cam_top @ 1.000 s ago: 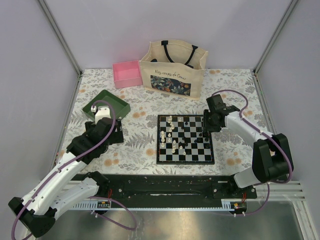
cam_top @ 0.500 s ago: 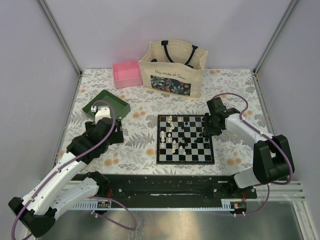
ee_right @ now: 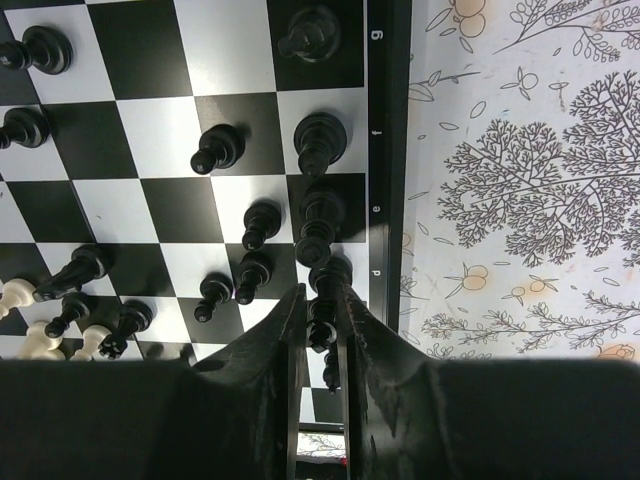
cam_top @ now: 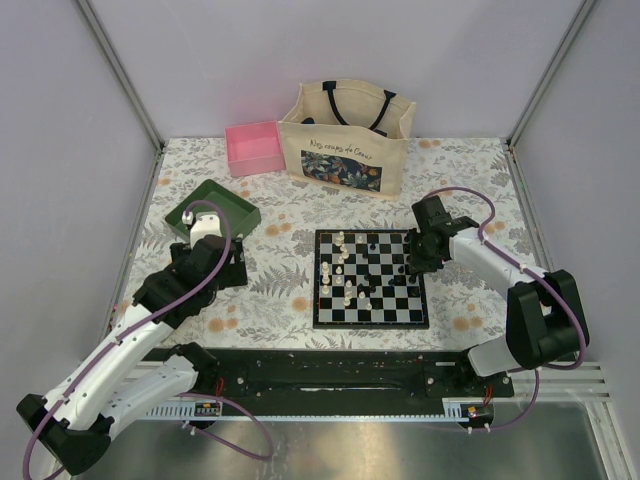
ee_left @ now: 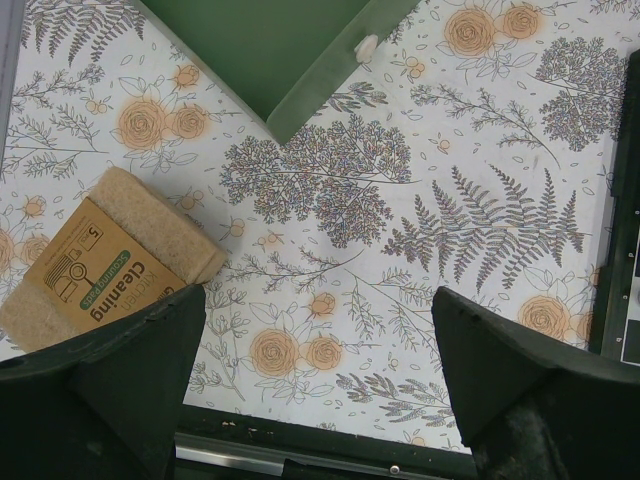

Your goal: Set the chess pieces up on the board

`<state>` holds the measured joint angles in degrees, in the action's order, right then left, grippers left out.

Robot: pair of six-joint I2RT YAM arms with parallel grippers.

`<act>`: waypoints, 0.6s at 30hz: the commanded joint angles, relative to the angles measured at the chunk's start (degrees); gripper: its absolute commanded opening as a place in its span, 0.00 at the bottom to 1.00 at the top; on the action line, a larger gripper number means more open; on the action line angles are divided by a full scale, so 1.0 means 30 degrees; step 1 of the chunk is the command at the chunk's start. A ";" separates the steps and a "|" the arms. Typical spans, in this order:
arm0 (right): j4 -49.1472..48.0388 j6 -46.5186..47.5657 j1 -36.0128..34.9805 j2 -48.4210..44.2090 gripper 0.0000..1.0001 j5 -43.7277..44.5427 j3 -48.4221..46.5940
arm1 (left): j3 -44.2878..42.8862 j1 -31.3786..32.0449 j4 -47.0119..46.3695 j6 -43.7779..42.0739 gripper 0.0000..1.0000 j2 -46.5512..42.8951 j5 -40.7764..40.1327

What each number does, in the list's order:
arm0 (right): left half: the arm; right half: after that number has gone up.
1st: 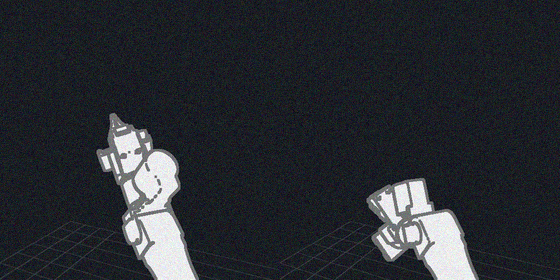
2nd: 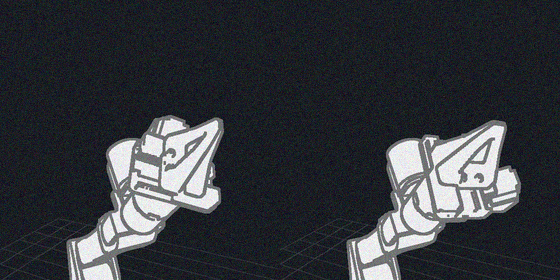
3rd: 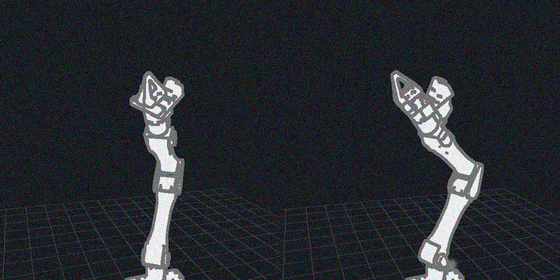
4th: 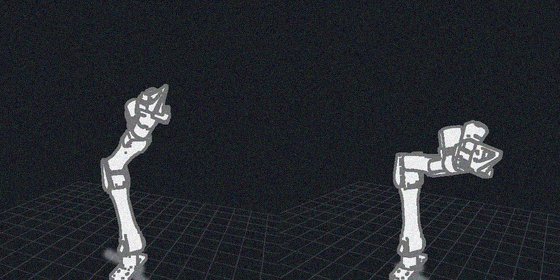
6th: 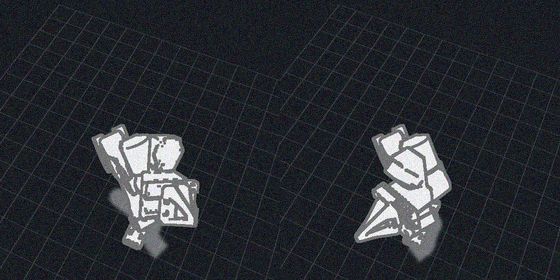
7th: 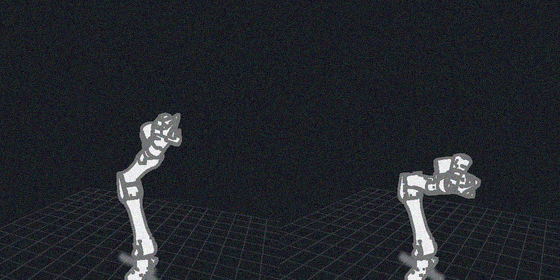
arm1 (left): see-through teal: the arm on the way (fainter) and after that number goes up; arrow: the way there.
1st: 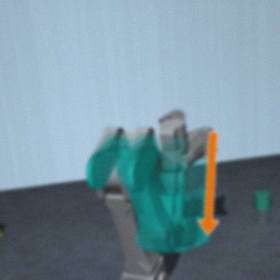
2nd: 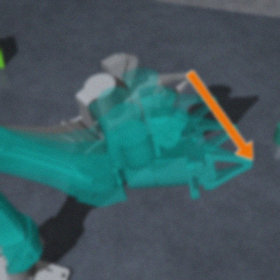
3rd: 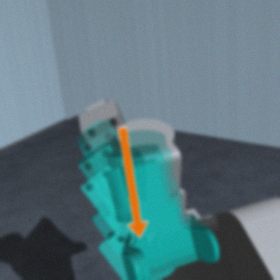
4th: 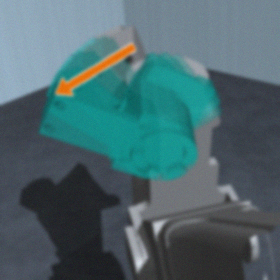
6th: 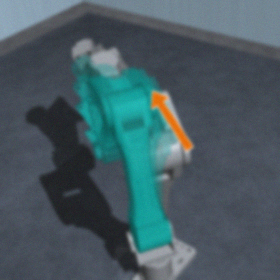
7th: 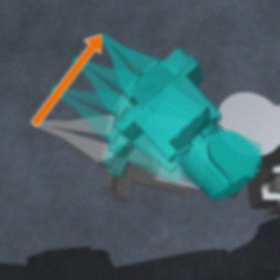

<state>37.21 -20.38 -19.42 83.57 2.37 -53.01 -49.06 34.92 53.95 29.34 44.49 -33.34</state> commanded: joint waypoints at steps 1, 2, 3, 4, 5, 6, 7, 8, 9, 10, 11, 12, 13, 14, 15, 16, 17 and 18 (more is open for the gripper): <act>0.0310 -0.0091 -0.0353 -0.0816 0.24 0.0205 0.0035 | -0.0581 -0.0096 -0.0582 -0.0289 0.99 0.0053 0.0040; 0.0340 -0.0091 -0.0382 -0.0787 0.24 0.0206 0.0035 | -0.0581 -0.0067 -0.0582 -0.0260 0.99 0.0053 0.0098; 0.0340 -0.0091 -0.0440 -0.0786 0.24 0.0264 0.0064 | -0.0639 -0.0067 -0.0582 -0.0259 0.99 0.0053 0.0099; 0.0282 -0.0091 -0.0470 -0.0757 0.24 0.0293 0.0064 | -0.0582 -0.0067 -0.0582 -0.0259 0.99 0.0024 0.0099; 0.0311 -0.0091 -0.0470 -0.0728 0.24 0.0322 0.0064 | -0.0610 -0.0067 -0.0582 -0.0288 0.99 0.0024 0.0099; 0.0311 -0.0091 -0.0470 -0.0641 0.25 0.0352 0.0064 | -0.0610 -0.0067 -0.0582 -0.0260 0.99 0.0024 0.0099; 0.0340 -0.0091 -0.0499 -0.0611 0.25 0.0381 0.0035 | -0.0610 -0.0067 -0.0611 -0.0259 0.99 0.0024 0.0070; 0.0369 -0.0091 -0.0528 -0.0582 0.25 0.0410 0.0006 | -0.0581 -0.0096 -0.0583 -0.0259 0.99 0.0024 0.0098; 0.0370 -0.0091 -0.0529 -0.0552 0.25 0.0469 -0.0024 | -0.0610 -0.0096 -0.0582 -0.0288 0.99 0.0024 0.0099; 0.0428 -0.0091 -0.0558 -0.0639 0.25 0.0556 -0.0024 | -0.0610 -0.0067 -0.0582 -0.0289 0.99 -0.0005 0.0099; 0.0428 -0.0091 -0.0558 -0.0640 0.25 0.0702 -0.0053 | -0.0581 -0.0067 -0.0582 -0.0289 0.99 0.0023 0.0099; 0.0457 -0.0091 -0.0558 -0.0698 0.26 0.0762 -0.0082 | -0.0581 -0.0067 -0.0553 -0.0260 0.99 0.0024 0.0099; 0.0487 -0.0062 -0.0558 -0.0640 0.26 0.0820 -0.0112 | -0.0581 -0.0096 -0.0582 -0.0289 0.99 0.0024 0.0099; 0.0487 -0.0062 -0.0558 -0.0640 0.26 0.0879 -0.0112 | -0.0581 -0.0067 -0.0553 -0.0260 0.99 0.0024 0.0099; 0.0458 -0.0062 -0.0558 -0.0611 0.26 0.0879 -0.0112 | -0.0581 -0.0067 -0.0611 -0.0289 0.99 0.0024 0.0099; 0.0487 -0.0062 -0.0558 -0.0524 0.27 0.0850 -0.0170 | -0.0581 -0.0067 -0.0583 -0.0260 0.99 0.0024 0.0128; 0.0545 -0.0062 -0.0558 -0.0523 0.30 0.0850 -0.0199 | -0.0581 -0.0067 -0.0611 -0.0289 0.99 0.0053 0.0128; 0.0545 -0.0033 -0.0558 -0.0494 0.32 0.0850 -0.0229 | -0.0581 -0.0096 -0.0612 -0.0260 0.99 0.0053 0.0128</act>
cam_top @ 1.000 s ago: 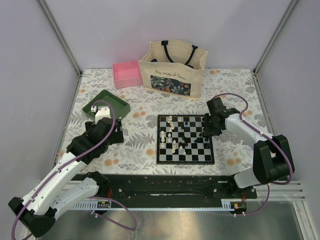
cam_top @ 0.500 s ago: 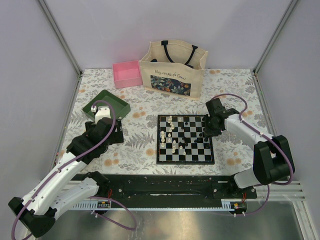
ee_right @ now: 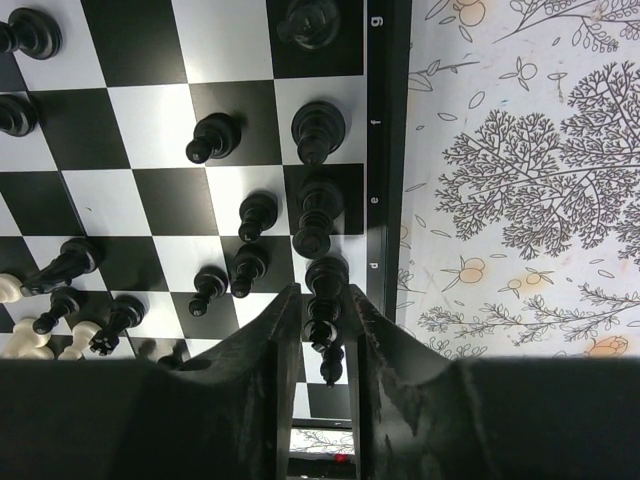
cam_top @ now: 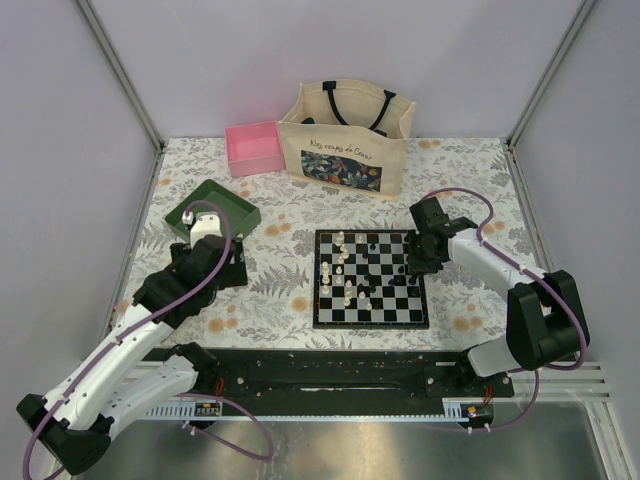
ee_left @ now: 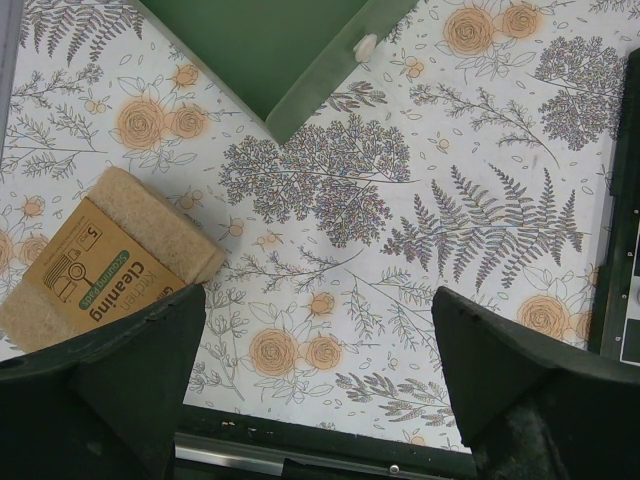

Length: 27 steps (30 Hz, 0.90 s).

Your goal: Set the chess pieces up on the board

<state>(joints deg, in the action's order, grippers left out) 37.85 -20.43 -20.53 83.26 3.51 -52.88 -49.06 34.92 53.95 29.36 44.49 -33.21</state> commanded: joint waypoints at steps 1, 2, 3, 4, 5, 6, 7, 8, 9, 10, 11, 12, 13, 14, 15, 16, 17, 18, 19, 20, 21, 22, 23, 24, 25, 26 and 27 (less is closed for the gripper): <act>0.0334 0.0011 -0.0215 -0.0449 0.35 0.0442 -0.0273 | -0.0610 -0.0067 -0.0583 -0.0296 0.99 0.0053 0.0084; 0.0247 0.0070 -0.0187 -0.0566 0.38 0.0297 -0.0273 | -0.0581 -0.0067 -0.0611 -0.0267 0.99 0.0053 0.0084; 0.0159 0.0128 -0.0215 -0.0741 0.40 0.0150 -0.0244 | -0.0581 -0.0067 -0.0554 -0.0296 0.99 0.0024 0.0055; 0.0158 0.0158 -0.0216 -0.0917 0.41 0.0062 -0.0330 | -0.0581 -0.0067 -0.0582 -0.0296 0.99 0.0024 0.0084; 0.0187 0.0216 -0.0274 -0.1093 0.42 0.0032 -0.0447 | -0.0581 -0.0067 -0.0582 -0.0267 0.99 0.0053 0.0084; 0.0275 0.0246 -0.0274 -0.1269 0.43 0.0090 -0.0652 | -0.0639 -0.0067 -0.0611 -0.0296 0.99 0.0053 0.0084; 0.0392 0.0275 -0.0274 -0.1415 0.43 0.0206 -0.0828 | -0.0611 -0.0067 -0.0583 -0.0296 0.99 0.0024 0.0084; 0.0567 0.0275 -0.0332 -0.1591 0.44 0.0295 -0.1032 | -0.0639 -0.0067 -0.0611 -0.0296 0.99 0.0024 0.0084; 0.0684 0.0275 -0.0304 -0.1767 0.44 0.0295 -0.1208 | -0.0640 -0.0096 -0.0583 -0.0267 0.99 0.0053 0.0084; 0.0802 0.0246 -0.0304 -0.1971 0.45 0.0325 -0.1413 | -0.0640 -0.0067 -0.0582 -0.0296 0.99 0.0024 0.0084; 0.0803 0.0159 -0.0304 -0.2089 0.45 0.0325 -0.1560 | -0.0640 -0.0096 -0.0582 -0.0267 0.99 0.0024 0.0084; 0.0774 0.0100 -0.0333 -0.2381 0.46 0.0354 -0.1765 | -0.0611 -0.0096 -0.0582 -0.0296 0.99 0.0024 0.0084; 0.0716 0.0012 -0.0391 -0.2558 0.46 0.0296 -0.1912 | -0.0610 -0.0096 -0.0611 -0.0296 0.99 -0.0005 0.0084; 0.0657 0.0012 -0.0449 -0.2675 0.47 0.0266 -0.2058 | -0.0610 -0.0067 -0.0612 -0.0267 0.99 -0.0064 0.0084; 0.0511 -0.0046 -0.0595 -0.2706 0.48 0.0179 -0.2234 | -0.0581 -0.0067 -0.0583 -0.0296 0.99 -0.0064 0.0084; 0.0365 -0.0134 -0.0713 -0.2677 0.48 -0.0025 -0.2439 | -0.0610 -0.0067 -0.0611 -0.0296 0.99 -0.0064 0.0084; 0.0218 -0.0164 -0.0859 -0.2561 0.48 -0.0201 -0.2644 | -0.0581 -0.0067 -0.0583 -0.0267 0.99 -0.0064 0.0084; 0.0130 -0.0280 -0.1121 -0.2327 0.49 -0.0348 -0.2907 | -0.0610 -0.0067 -0.0582 -0.0267 0.99 -0.0064 0.0084; 0.0129 -0.0339 -0.1414 -0.2064 0.49 -0.0349 -0.3141 | -0.0639 -0.0067 -0.0582 -0.0296 0.99 -0.0064 0.0084; 0.0129 -0.0485 -0.1707 -0.1771 0.49 -0.0349 -0.3405 | -0.0582 -0.0067 -0.0582 -0.0267 0.99 -0.0064 0.0055; 0.0187 -0.0573 -0.2029 -0.1420 0.49 -0.0407 -0.3611 | -0.0581 -0.0096 -0.0582 -0.0267 0.99 -0.0093 0.0055; 0.0130 -0.0748 -0.2293 -0.1243 0.49 -0.0437 -0.3787 | -0.0610 -0.0096 -0.0582 -0.0238 0.99 -0.0094 0.0055; 0.0042 -0.0895 -0.2615 -0.1009 0.49 -0.0611 -0.3817 | -0.0581 -0.0038 -0.0582 -0.0237 0.99 -0.0094 0.0055; -0.0075 -0.1013 -0.2908 -0.0833 0.49 -0.0758 -0.3789 | -0.0581 -0.0095 -0.0582 -0.0266 0.99 -0.0094 0.0055; -0.0163 -0.1159 -0.3288 -0.0744 0.49 -0.0846 -0.3730 | -0.0610 -0.0067 -0.0611 -0.0238 0.99 -0.0094 0.0055; -0.0193 -0.1305 -0.3669 -0.0627 0.49 -0.0789 -0.3643 | -0.0581 -0.0067 -0.0554 -0.0266 0.99 -0.0094 0.0026; -0.0222 -0.1423 -0.3992 -0.0510 0.49 -0.0759 -0.3526 | -0.0581 -0.0096 -0.0582 -0.0238 0.99 -0.0123 0.0026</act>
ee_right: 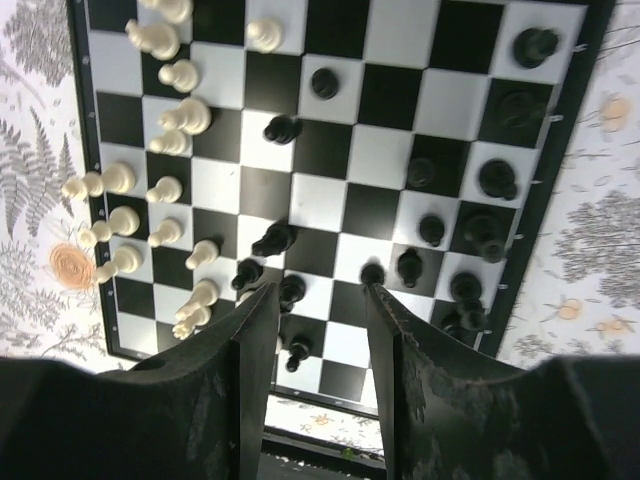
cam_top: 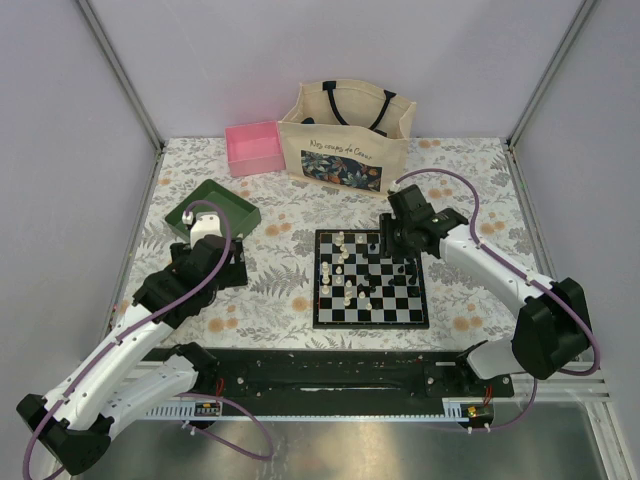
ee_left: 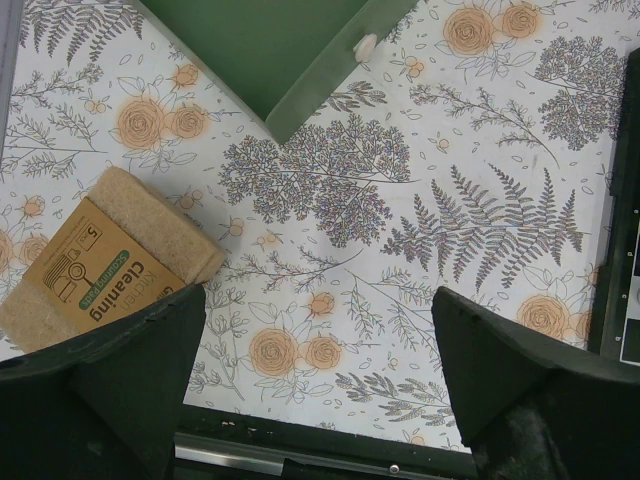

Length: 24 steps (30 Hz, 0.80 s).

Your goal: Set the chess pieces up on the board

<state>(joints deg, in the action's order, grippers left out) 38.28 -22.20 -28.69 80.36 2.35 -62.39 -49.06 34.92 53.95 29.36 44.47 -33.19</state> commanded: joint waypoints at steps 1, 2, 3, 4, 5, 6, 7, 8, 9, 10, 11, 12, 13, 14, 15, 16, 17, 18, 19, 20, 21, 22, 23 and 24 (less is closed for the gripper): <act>-0.0426 -0.0892 -0.1567 0.0518 0.49 -0.0402 -0.0152 | -0.0581 -0.0067 -0.0553 -0.0266 0.99 -0.0087 0.0018; -0.0601 -0.1008 -0.1889 0.0606 0.49 -0.0489 0.0053 | -0.0581 -0.0096 -0.0553 -0.0267 0.99 -0.0115 0.0018; -0.0777 -0.1039 -0.2183 0.0781 0.49 -0.0548 0.0316 | -0.0581 -0.0067 -0.0553 -0.0238 0.99 -0.0116 0.0018; -0.0865 -0.1068 -0.2447 0.0986 0.49 -0.0607 0.0521 | -0.0581 -0.0067 -0.0582 -0.0266 0.99 -0.0116 0.0018; -0.0866 -0.1068 -0.2594 0.1220 0.49 -0.0665 0.0552 | -0.0581 -0.0067 -0.0611 -0.0267 0.99 -0.0145 0.0047; -0.0866 -0.1068 -0.2828 0.1425 0.49 -0.0579 0.0524 | -0.0581 -0.0067 -0.0612 -0.0267 0.99 -0.0174 0.0019; -0.0866 -0.1097 -0.2975 0.1630 0.49 -0.0433 0.0465 | -0.0581 -0.0096 -0.0583 -0.0267 0.99 -0.0174 0.0047; -0.0866 -0.1127 -0.3006 0.1864 0.49 -0.0345 0.0436 | -0.0581 -0.0067 -0.0582 -0.0267 0.99 -0.0145 0.0048; -0.1011 -0.1156 -0.3064 0.2041 0.49 -0.0373 0.0436 | -0.0581 -0.0067 -0.0611 -0.0238 0.99 -0.0116 0.0077; -0.1129 -0.1156 -0.3065 0.2361 0.49 -0.0431 0.0378 | -0.0581 -0.0067 -0.0612 -0.0295 0.99 -0.0116 0.0077; -0.1130 -0.1156 -0.3094 0.2568 0.49 -0.0432 0.0232 | -0.0610 -0.0067 -0.0612 -0.0267 0.99 -0.0087 0.0077; -0.1101 -0.1069 -0.3094 0.2889 0.50 -0.0432 0.0056 | -0.0610 -0.0096 -0.0554 -0.0267 0.99 -0.0086 0.0077; -0.1101 -0.0923 -0.3152 0.3153 0.50 -0.0432 -0.0119 | -0.0581 -0.0096 -0.0582 -0.0296 0.99 -0.0086 0.0077; -0.1043 -0.0719 -0.3152 0.3446 0.50 -0.0403 -0.0353 | -0.0581 -0.0067 -0.0582 -0.0296 0.99 -0.0115 0.0077; -0.0984 -0.0543 -0.3181 0.3652 0.50 -0.0344 -0.0529 | -0.0581 -0.0067 -0.0582 -0.0267 0.99 -0.0116 0.0077; -0.0867 -0.0367 -0.3182 0.3944 0.50 -0.0315 -0.0763 | -0.0552 -0.0067 -0.0582 -0.0238 0.99 -0.0145 0.0077; -0.0634 -0.0220 -0.3153 0.4150 0.50 -0.0198 -0.1027 | -0.0581 -0.0096 -0.0611 -0.0237 0.99 -0.0174 0.0077; -0.0603 -0.0132 -0.3152 0.4355 0.50 -0.0168 -0.1174 | -0.0581 -0.0067 -0.0583 -0.0237 0.99 -0.0174 0.0019; -0.0603 -0.0044 -0.3152 0.4473 0.50 -0.0255 -0.1263 | -0.0581 -0.0067 -0.0553 -0.0266 0.99 -0.0174 0.0047; -0.0545 0.0015 -0.3181 0.4619 0.50 -0.0285 -0.1351 | -0.0581 -0.0067 -0.0582 -0.0267 0.99 -0.0203 0.0048; -0.0573 0.0074 -0.3153 0.4708 0.50 -0.0343 -0.1439 | -0.0581 -0.0067 -0.0553 -0.0238 0.99 -0.0174 0.0048; -0.0544 0.0103 -0.3181 0.4824 0.50 -0.0315 -0.1468 | -0.0581 -0.0096 -0.0582 -0.0237 0.99 -0.0174 0.0048; -0.0544 0.0133 -0.3153 0.4971 0.50 -0.0314 -0.1469 | -0.0581 -0.0096 -0.0553 -0.0266 0.99 -0.0174 0.0048; -0.0515 0.0162 -0.3181 0.5030 0.50 -0.0285 -0.1527 | -0.0581 -0.0096 -0.0553 -0.0267 0.99 -0.0174 0.0019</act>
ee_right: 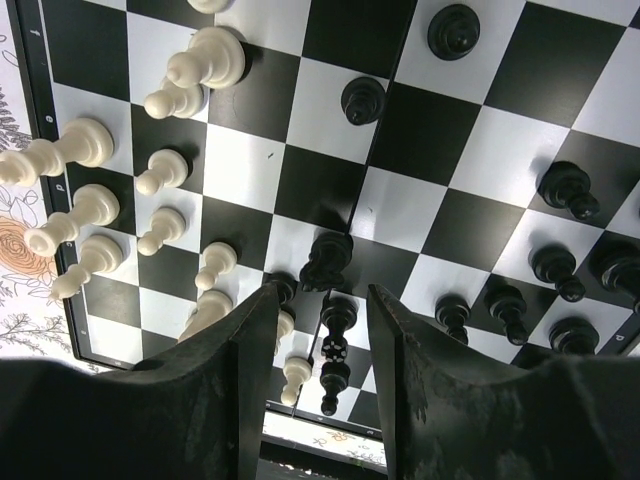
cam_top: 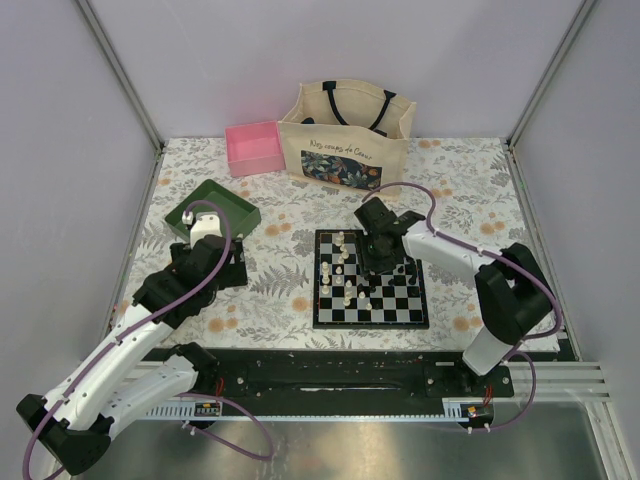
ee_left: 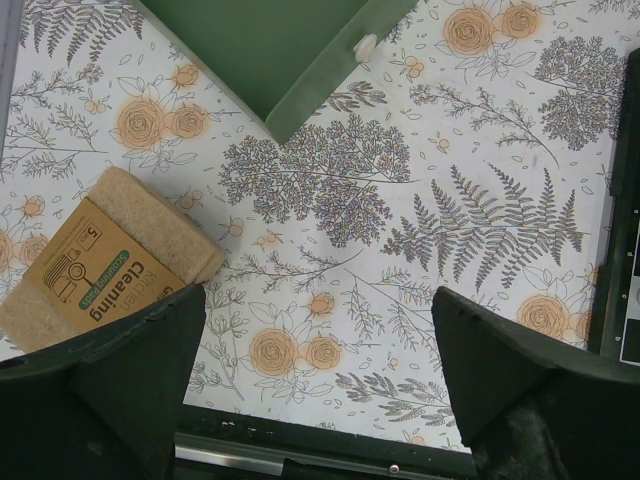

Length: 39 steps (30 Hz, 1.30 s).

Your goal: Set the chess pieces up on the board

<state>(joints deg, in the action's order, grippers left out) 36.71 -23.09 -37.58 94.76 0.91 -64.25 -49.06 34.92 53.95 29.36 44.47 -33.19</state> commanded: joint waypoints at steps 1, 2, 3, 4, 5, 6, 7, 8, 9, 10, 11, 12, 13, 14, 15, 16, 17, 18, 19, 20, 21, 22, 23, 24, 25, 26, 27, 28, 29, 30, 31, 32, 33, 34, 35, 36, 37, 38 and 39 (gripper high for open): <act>-0.0019 0.0461 -0.0187 0.0316 0.50 0.0109 -0.0966 | -0.0581 -0.0096 -0.0611 -0.0267 0.99 -0.0174 0.0018; -0.0048 0.0461 -0.0216 0.0404 0.50 0.0079 -0.0967 | -0.0581 -0.0067 -0.0554 -0.0267 0.99 -0.0174 0.0047; -0.0078 0.0461 -0.0216 0.0463 0.50 0.0079 -0.0967 | -0.0581 -0.0096 -0.0582 -0.0267 0.99 -0.0145 0.0048; -0.0049 0.0461 -0.0187 0.0522 0.49 0.0079 -0.1025 | -0.0581 -0.0067 -0.0582 -0.0238 0.99 -0.0145 0.0048; -0.0049 0.0490 -0.0187 0.0580 0.49 0.0079 -0.1025 | -0.0581 -0.0067 -0.0553 -0.0266 0.99 -0.0174 0.0048; -0.0049 0.0490 -0.0216 0.0639 0.49 0.0050 -0.1083 | -0.0610 -0.0096 -0.0611 -0.0267 0.99 -0.0116 0.0048; -0.0049 0.0461 -0.0216 0.0698 0.48 -0.0009 -0.1113 | -0.0610 -0.0096 -0.0554 -0.0267 0.99 -0.0116 0.0048; -0.0107 0.0461 -0.0216 0.0785 0.47 -0.0038 -0.1142 | -0.0581 -0.0067 -0.0582 -0.0267 0.99 -0.0116 0.0048; -0.0194 0.0461 -0.0187 0.0786 0.47 -0.0039 -0.1142 | -0.0581 -0.0096 -0.0582 -0.0267 0.99 -0.0116 0.0048; -0.0224 0.0490 -0.0216 0.0873 0.46 -0.0039 -0.1142 | -0.0581 -0.0067 -0.0582 -0.0267 0.99 -0.0145 0.0019; -0.0283 0.0519 -0.0216 0.0961 0.45 -0.0039 -0.1200 | -0.0581 -0.0096 -0.0582 -0.0267 0.99 -0.0116 0.0018; -0.0254 0.0520 -0.0216 0.1107 0.44 -0.0010 -0.1259 | -0.0581 -0.0096 -0.0582 -0.0238 0.99 -0.0116 0.0018; -0.0283 0.0549 -0.0187 0.1224 0.43 -0.0009 -0.1347 | -0.0581 -0.0096 -0.0611 -0.0266 0.99 -0.0116 0.0047; -0.0254 0.0549 -0.0187 0.1284 0.42 0.0020 -0.1406 | -0.0581 -0.0096 -0.0583 -0.0267 0.99 -0.0116 0.0048; -0.0254 0.0549 -0.0187 0.1342 0.42 0.0078 -0.1435 | -0.0581 -0.0067 -0.0582 -0.0238 0.99 -0.0087 0.0048; -0.0283 0.0520 -0.0245 0.1401 0.42 0.0137 -0.1464 | -0.0581 -0.0096 -0.0582 -0.0237 0.99 -0.0086 0.0019; -0.0312 0.0549 -0.0246 0.1430 0.41 0.0195 -0.1523 | -0.0581 -0.0125 -0.0611 -0.0237 0.99 -0.0086 0.0047; -0.0283 0.0549 -0.0246 0.1489 0.41 0.0167 -0.1610 | -0.0581 -0.0125 -0.0583 -0.0266 0.99 -0.0057 0.0048; -0.0254 0.0578 -0.0246 0.1547 0.40 0.0166 -0.1669 | -0.0581 -0.0096 -0.0553 -0.0267 0.99 -0.0057 0.0048; -0.0225 0.0607 -0.0217 0.1606 0.39 0.0195 -0.1699 | -0.0581 -0.0096 -0.0553 -0.0267 0.99 -0.0057 0.0019; -0.0196 0.0636 -0.0245 0.1664 0.36 0.0196 -0.1757 | -0.0581 -0.0096 -0.0553 -0.0267 0.99 -0.0057 -0.0011; -0.0166 0.0666 -0.0217 0.1694 0.34 0.0167 -0.1758 | -0.0581 -0.0096 -0.0582 -0.0296 0.99 -0.0057 -0.0011; -0.0079 0.0695 -0.0245 0.1694 0.33 0.0253 -0.1787 | -0.0581 -0.0096 -0.0553 -0.0296 0.99 -0.0057 -0.0069; -0.0136 0.0695 -0.0246 0.1694 0.32 0.0283 -0.1758 | -0.0581 -0.0096 -0.0582 -0.0296 0.99 -0.0057 -0.0070; -0.0137 0.0695 -0.0246 0.1694 0.30 0.0313 -0.1758 | -0.0581 -0.0096 -0.0553 -0.0296 0.99 -0.0057 -0.0070; -0.0137 0.0695 -0.0217 0.1665 0.29 0.0342 -0.1758 | -0.0581 -0.0096 -0.0582 -0.0267 0.99 -0.0057 -0.0012; -0.0108 0.0695 -0.0245 0.1665 0.26 0.0371 -0.1758 | -0.0581 -0.0096 -0.0582 -0.0296 0.99 -0.0028 -0.0011; -0.0107 0.0724 -0.0246 0.1636 0.25 0.0342 -0.1758 | -0.0581 -0.0096 -0.0553 -0.0267 0.99 -0.0028 -0.0011; -0.0078 0.0754 -0.0217 0.1607 0.24 0.0400 -0.1758 | -0.0581 -0.0096 -0.0582 -0.0296 0.99 -0.0028 0.0018; -0.0049 0.0754 -0.0245 0.1606 0.23 0.0459 -0.1729 | -0.0581 -0.0096 -0.0553 -0.0296 0.99 -0.0057 -0.0011; -0.0049 0.0783 -0.0188 0.1490 0.22 0.0488 -0.1728 | -0.0581 -0.0096 -0.0582 -0.0267 0.99 -0.0057 0.0018; -0.0020 0.0812 -0.0245 0.1402 0.22 0.0547 -0.1728 | -0.0581 -0.0096 -0.0582 -0.0267 0.99 -0.0028 0.0018; 0.0039 0.0813 -0.0217 0.1227 0.21 0.0605 -0.1728 | -0.0581 -0.0096 -0.0582 -0.0296 0.99 -0.0028 0.0018; 0.0010 0.0813 -0.0216 0.0994 0.21 0.0693 -0.1670 | -0.0581 -0.0096 -0.0553 -0.0296 0.99 -0.0028 0.0047; 0.0039 0.0813 -0.0216 0.0730 0.21 0.0752 -0.1583 | -0.0581 -0.0096 -0.0582 -0.0296 0.99 -0.0028 0.0048; 0.0039 0.0784 -0.0216 0.0409 0.21 0.0839 -0.1524 | -0.0581 -0.0096 -0.0582 -0.0267 0.99 -0.0028 0.0048; 0.0010 0.0725 -0.0187 -0.0030 0.21 0.1014 -0.1465 | -0.0581 -0.0096 -0.0582 -0.0296 0.99 -0.0028 0.0048; 0.0039 0.0696 -0.0216 -0.0411 0.20 0.1074 -0.1378 | -0.0581 -0.0096 -0.0553 -0.0296 0.99 -0.0028 0.0048; 0.0039 0.0695 -0.0216 -0.0879 0.21 0.1162 -0.1261 | -0.0581 -0.0096 -0.0553 -0.0296 0.99 -0.0057 0.0019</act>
<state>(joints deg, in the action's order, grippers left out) 36.82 -21.23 -37.60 98.76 2.11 -67.29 -49.06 34.85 53.95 29.34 44.47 -33.19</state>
